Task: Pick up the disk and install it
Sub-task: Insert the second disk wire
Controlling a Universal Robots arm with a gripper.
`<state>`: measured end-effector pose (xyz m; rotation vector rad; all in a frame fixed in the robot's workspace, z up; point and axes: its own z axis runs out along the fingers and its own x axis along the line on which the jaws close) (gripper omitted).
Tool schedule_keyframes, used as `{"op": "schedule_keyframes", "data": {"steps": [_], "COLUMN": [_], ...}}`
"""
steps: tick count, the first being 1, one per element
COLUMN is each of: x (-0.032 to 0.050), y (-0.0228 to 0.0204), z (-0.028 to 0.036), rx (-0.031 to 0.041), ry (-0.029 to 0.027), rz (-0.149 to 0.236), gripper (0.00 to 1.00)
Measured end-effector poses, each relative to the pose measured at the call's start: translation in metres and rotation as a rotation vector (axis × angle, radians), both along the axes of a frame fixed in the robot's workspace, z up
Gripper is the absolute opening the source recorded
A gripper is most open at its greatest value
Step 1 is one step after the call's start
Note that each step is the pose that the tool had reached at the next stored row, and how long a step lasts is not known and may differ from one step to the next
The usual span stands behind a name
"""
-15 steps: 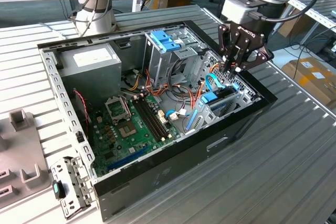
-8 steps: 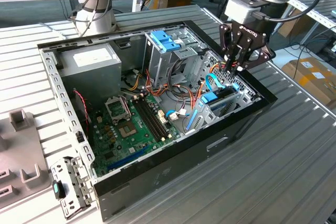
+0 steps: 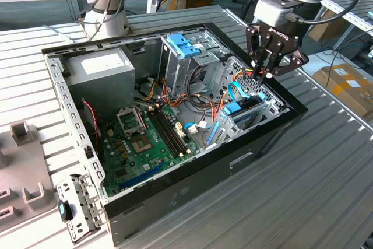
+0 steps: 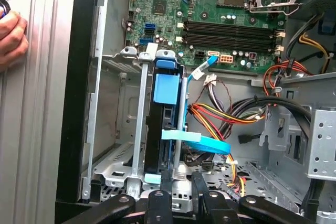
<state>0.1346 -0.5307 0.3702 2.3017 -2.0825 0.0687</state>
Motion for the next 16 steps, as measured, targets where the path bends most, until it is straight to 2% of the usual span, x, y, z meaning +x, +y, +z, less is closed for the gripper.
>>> {"op": "schedule_keyframes", "data": {"steps": [9,16], "x": [0.0116,0.0201], "y": [0.0017,0.0076], "z": [0.0000,0.0000], "rx": [-0.0026,-0.0051], "ry": [0.0000,0.0000], "rz": [0.047,0.074], "gripper": [0.29,0.29]}}
